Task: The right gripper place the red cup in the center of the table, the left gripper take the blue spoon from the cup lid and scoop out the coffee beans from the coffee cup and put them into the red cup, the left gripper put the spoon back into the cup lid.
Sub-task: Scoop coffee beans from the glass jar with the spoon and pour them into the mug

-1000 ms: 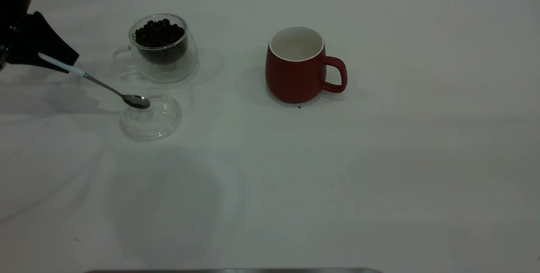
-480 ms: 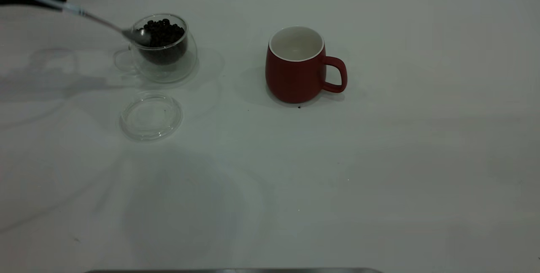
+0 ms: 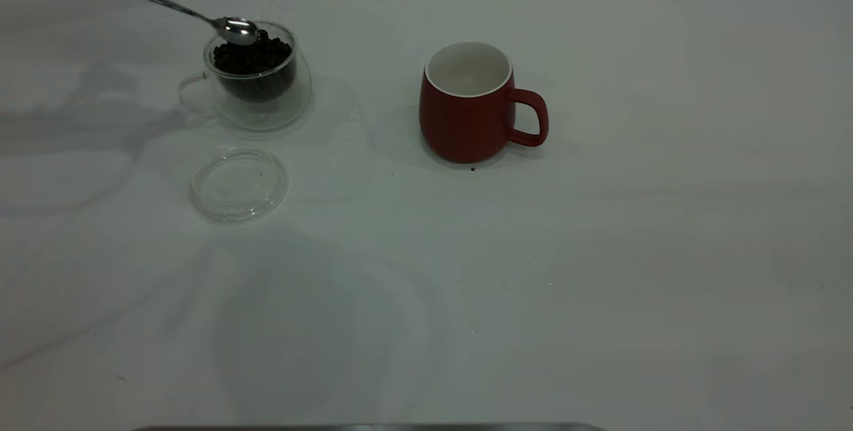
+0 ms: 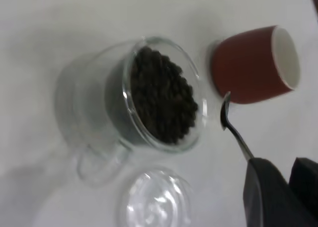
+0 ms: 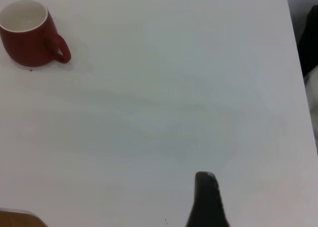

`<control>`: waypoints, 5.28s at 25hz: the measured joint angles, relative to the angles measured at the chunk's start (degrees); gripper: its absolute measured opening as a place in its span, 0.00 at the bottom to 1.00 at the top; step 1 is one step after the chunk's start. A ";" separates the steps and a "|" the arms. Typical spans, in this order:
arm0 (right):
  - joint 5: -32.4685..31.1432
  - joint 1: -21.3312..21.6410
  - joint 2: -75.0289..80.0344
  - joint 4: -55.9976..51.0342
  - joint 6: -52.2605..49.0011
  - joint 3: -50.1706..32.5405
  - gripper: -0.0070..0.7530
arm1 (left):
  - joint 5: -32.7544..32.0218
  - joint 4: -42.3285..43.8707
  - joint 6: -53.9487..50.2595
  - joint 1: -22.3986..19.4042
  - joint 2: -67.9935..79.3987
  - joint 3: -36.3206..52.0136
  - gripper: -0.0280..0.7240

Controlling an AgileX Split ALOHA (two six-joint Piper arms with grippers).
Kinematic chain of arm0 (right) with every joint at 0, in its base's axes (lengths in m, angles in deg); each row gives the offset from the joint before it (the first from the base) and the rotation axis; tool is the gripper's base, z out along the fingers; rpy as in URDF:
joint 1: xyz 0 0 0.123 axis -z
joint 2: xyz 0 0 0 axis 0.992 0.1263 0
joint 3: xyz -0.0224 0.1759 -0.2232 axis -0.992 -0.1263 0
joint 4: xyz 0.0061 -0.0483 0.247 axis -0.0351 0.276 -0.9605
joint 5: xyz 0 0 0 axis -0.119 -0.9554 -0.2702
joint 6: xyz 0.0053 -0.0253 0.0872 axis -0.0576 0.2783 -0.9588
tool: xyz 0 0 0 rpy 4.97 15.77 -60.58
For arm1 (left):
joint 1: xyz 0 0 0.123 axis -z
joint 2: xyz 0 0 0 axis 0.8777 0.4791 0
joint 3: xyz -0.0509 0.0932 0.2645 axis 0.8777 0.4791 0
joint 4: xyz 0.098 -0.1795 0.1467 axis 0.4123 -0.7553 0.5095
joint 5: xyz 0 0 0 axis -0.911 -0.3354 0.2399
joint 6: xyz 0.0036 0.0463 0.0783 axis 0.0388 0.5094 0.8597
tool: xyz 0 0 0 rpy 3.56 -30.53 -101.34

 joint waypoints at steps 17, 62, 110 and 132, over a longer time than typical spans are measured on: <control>0.00 0.00 0.00 0.00 0.00 0.00 0.78 | 9.17 -6.17 6.20 1.93 5.29 0.00 0.19; 0.00 0.00 0.00 -0.05 0.00 -0.07 0.78 | -2.15 -11.11 -15.70 -4.48 10.66 0.00 0.19; 0.00 0.00 0.00 -0.05 0.00 -0.07 0.78 | -2.62 -19.62 -16.90 16.65 7.65 0.00 0.19; 0.00 0.00 0.00 -0.05 0.00 -0.07 0.78 | 5.07 -19.53 2.37 20.22 7.65 0.00 0.19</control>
